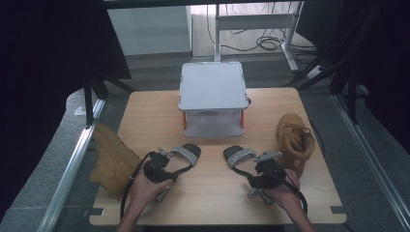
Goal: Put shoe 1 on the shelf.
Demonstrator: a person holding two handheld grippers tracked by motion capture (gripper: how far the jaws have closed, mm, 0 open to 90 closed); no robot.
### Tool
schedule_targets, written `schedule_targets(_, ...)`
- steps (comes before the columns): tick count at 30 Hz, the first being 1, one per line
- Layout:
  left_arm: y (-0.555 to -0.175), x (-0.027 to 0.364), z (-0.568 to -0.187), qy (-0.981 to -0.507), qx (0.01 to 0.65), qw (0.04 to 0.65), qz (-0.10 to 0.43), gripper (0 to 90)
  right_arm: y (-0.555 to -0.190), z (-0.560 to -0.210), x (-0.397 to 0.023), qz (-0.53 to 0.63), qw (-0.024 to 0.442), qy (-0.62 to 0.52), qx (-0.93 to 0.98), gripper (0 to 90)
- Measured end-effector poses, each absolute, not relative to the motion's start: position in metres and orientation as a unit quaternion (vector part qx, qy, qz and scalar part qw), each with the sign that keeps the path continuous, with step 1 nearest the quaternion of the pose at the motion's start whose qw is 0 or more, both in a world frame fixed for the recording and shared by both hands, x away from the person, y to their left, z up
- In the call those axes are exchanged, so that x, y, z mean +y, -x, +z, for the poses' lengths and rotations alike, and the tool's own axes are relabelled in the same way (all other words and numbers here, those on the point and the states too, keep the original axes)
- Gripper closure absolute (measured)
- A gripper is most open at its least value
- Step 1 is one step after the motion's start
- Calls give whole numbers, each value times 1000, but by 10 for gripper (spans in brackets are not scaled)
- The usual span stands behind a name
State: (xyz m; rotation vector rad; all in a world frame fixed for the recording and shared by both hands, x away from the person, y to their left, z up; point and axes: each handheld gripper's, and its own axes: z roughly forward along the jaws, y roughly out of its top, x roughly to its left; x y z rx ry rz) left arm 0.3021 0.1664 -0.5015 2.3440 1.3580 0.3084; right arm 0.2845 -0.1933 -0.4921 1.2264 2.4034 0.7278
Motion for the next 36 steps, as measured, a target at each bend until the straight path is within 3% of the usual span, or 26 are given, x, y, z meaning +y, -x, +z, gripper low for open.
schedule_targets(16, -300, 163, -502, -834, 502, 193, 125, 392, -300, -505, -197, 230, 128, -462, 847, 363)
schedule_targets(22, -300, 160, -505, -835, 510, 175, 111, 347, -300, -506, -197, 226, 127, -464, 847, 363)
schedule_targets(36, -299, 160, -503, -825, 527, 173, 113, 405, -299, -505, -198, 236, 129, -472, 840, 383)
